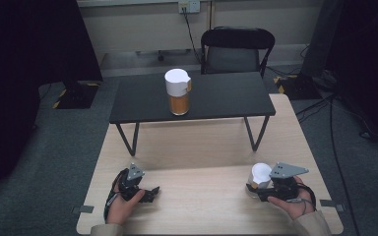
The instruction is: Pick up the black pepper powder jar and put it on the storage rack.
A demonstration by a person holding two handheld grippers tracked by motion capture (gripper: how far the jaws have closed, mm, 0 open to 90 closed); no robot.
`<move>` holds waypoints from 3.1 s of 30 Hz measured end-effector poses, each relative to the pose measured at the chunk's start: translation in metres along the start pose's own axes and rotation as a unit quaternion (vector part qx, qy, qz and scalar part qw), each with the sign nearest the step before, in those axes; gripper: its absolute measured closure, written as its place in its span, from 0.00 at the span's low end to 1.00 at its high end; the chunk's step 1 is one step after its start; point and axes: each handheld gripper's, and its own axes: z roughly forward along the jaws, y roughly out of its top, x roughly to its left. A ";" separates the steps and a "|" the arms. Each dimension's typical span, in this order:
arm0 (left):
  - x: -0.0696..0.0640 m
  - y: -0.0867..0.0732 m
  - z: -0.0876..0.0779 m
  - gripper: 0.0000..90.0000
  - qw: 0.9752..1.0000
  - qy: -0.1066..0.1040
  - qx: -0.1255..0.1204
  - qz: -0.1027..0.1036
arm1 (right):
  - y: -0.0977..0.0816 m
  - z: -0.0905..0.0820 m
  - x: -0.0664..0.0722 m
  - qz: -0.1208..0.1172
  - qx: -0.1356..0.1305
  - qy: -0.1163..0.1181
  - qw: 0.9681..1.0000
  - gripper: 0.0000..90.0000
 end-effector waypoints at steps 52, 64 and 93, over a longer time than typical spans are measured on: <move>0.000 0.000 0.000 0.00 1.000 0.000 0.000 0.000 | 0.089 0.073 0.006 -0.030 -0.013 0.046 0.998 0.34; 0.000 0.000 0.000 0.00 1.000 0.000 0.000 0.001 | 0.107 0.082 0.011 -0.046 -0.010 0.047 0.998 0.34; 0.000 0.000 0.000 0.00 1.000 0.000 0.000 0.001 | 0.159 0.080 0.008 -0.058 -0.014 0.064 0.996 0.34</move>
